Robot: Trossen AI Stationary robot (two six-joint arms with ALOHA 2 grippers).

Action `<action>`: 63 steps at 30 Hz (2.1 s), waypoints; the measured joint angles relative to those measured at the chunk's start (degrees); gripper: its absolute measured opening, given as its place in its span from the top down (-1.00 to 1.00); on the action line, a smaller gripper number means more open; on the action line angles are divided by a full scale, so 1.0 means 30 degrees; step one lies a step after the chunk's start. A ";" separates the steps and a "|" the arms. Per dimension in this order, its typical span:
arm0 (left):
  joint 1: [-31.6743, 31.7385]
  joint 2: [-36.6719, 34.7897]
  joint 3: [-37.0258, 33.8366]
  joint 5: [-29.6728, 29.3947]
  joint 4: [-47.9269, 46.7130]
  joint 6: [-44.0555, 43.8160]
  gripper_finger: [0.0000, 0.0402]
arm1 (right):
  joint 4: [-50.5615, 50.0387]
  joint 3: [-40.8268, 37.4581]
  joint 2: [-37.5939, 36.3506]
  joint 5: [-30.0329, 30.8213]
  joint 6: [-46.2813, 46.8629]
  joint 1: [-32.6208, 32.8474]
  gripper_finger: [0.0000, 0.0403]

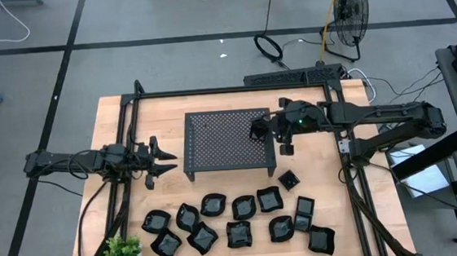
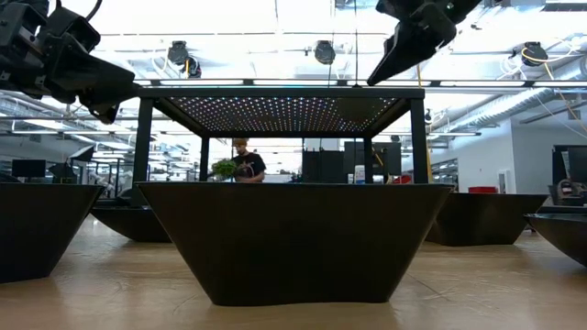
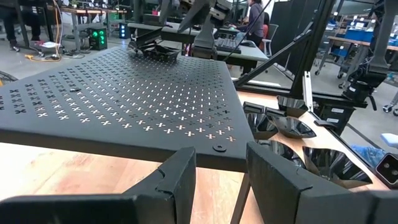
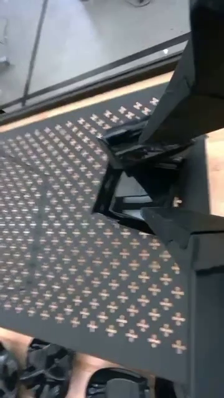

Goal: Pick & Place Mini shaped plates
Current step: Stack the square plate on the other square plate on the shelf

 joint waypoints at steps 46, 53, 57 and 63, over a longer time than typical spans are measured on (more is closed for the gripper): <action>-0.0004 0.0000 0.0000 0.0000 0.0007 0.0000 0.28 | 0.3190 -0.0015 0.1361 0.3964 -0.1650 -0.0686 0.63; -0.0004 0.0000 0.0000 0.0000 0.0007 0.0000 0.28 | 0.2222 -0.0015 0.2164 0.3892 -0.1548 -0.1408 0.62; 0.0000 0.0000 0.0000 0.0000 0.0014 0.0000 0.28 | 0.2506 -0.0015 0.2285 0.3879 -0.1566 -0.1199 0.61; -0.0007 0.0000 0.0000 0.0000 0.0015 0.0000 0.28 | 0.2501 -0.0015 0.2275 0.3800 -0.0778 -0.0571 0.63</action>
